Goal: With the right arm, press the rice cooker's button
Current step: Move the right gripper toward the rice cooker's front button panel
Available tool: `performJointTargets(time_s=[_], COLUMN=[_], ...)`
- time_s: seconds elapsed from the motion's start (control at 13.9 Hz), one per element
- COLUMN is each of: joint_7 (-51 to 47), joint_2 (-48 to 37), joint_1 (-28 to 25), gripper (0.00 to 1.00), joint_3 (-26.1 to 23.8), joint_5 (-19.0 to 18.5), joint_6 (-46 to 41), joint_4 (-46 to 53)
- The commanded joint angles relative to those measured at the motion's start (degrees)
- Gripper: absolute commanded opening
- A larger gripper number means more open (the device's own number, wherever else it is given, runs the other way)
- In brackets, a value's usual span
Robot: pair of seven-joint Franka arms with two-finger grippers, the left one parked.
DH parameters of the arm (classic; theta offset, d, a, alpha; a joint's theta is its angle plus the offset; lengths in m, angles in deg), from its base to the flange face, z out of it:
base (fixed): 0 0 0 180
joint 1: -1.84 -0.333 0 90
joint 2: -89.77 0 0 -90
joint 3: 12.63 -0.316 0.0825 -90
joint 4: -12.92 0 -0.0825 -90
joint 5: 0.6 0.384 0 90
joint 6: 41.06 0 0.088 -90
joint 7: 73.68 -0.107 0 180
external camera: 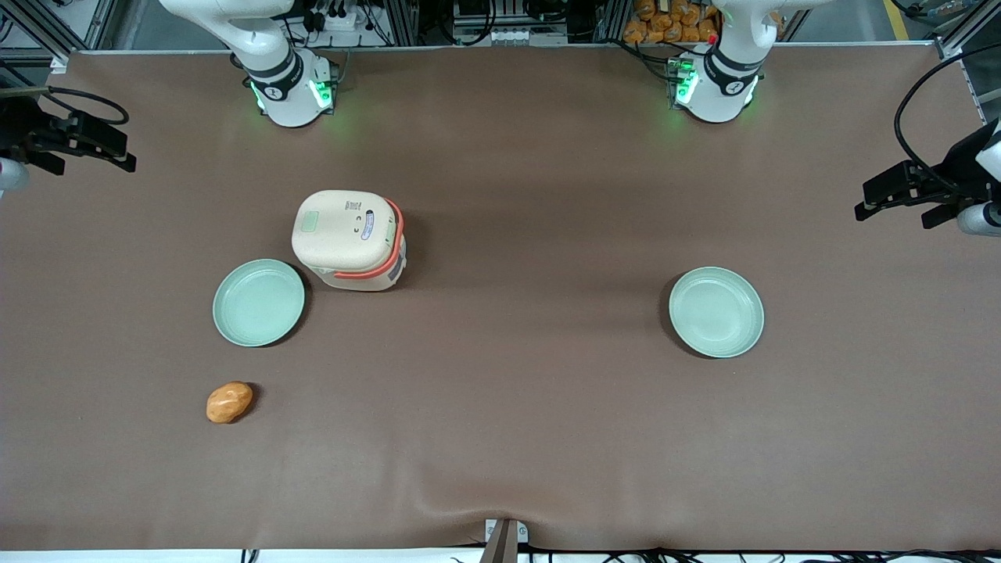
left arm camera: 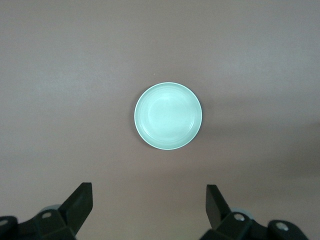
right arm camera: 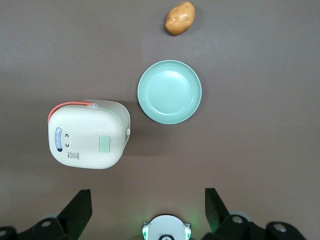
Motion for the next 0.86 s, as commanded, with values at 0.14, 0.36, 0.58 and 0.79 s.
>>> performJointTargets(time_s=[0.14,0.36,0.58,0.79], joint_7=[-0.01,-0.01,-0.27,-6.23], joint_2=[1.09,1.97,2.76,4.0], joint_1=[-3.33,-5.53,-7.2,-9.39], gripper=[1.0,0.65,0.24,0.01], joint_3=[0.06,0.06,0.06,-0.02], joint_5=[0.88,1.05,1.23,1.23], joint_6=[0.92,1.8,2.5,2.59], joint_4=[0.13,-1.71,-5.4,-8.73])
